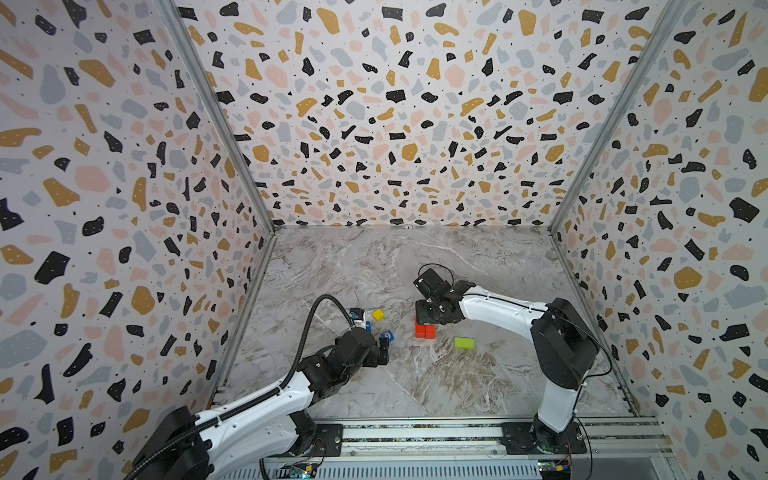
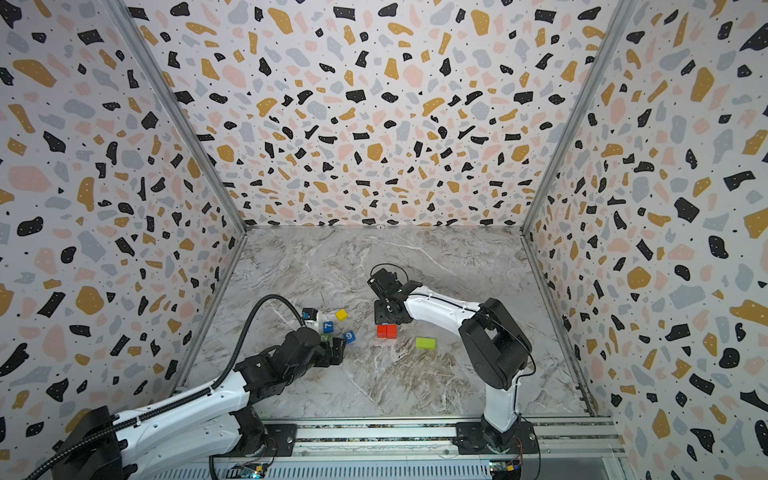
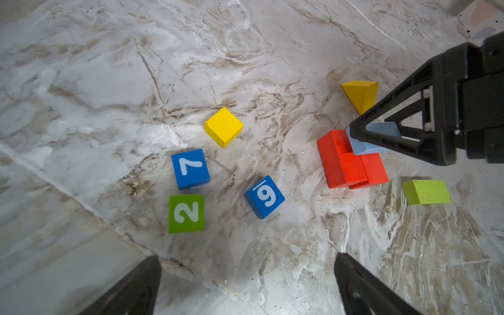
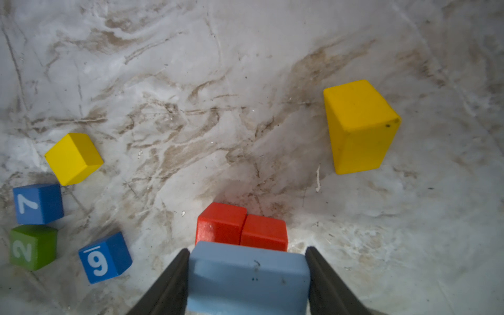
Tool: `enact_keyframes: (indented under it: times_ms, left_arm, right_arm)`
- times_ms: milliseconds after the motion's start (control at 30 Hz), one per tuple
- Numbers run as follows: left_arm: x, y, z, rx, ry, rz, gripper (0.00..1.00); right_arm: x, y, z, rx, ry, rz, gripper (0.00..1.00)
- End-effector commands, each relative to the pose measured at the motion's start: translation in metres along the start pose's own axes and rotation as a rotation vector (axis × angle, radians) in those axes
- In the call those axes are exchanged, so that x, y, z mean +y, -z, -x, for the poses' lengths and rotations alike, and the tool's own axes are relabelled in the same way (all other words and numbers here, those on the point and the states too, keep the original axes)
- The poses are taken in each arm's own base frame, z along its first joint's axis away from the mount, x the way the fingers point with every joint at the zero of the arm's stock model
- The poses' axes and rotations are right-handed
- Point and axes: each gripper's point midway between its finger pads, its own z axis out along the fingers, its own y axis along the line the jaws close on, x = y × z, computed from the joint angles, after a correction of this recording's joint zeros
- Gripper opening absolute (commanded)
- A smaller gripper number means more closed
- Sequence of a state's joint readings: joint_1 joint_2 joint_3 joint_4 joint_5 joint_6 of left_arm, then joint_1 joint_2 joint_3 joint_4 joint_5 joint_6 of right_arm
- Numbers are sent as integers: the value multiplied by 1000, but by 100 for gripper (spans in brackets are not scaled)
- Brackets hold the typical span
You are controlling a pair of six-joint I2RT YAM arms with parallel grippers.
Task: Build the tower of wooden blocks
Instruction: 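Carry the light blue block with the right gripper above the red blocks, then lower the light blue block onto the two red blocks with the right gripper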
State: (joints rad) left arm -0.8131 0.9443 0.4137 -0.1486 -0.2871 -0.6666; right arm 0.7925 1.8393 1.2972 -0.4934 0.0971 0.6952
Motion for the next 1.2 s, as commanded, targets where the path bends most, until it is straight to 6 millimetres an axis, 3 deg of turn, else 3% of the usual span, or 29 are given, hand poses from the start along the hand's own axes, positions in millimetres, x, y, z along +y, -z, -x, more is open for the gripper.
enact_keyframes:
  times_ms: [0, 667, 833, 1167]
  left_arm:
    - [-2, 0, 3, -20, 15, -22, 100]
    - [-1, 1, 2, -22, 10, -22, 100]
    - [-1, 1, 3, -24, 9, -21, 100]
    - [-1, 1, 4, -22, 7, -12, 100]
  right_arm:
    - [11, 5, 9, -20, -12, 22, 41]
    - [15, -3, 6, -2, -8, 25, 44]
    - [14, -4, 6, 0, -2, 18, 49]
    - [15, -1, 9, -4, 13, 12, 69]
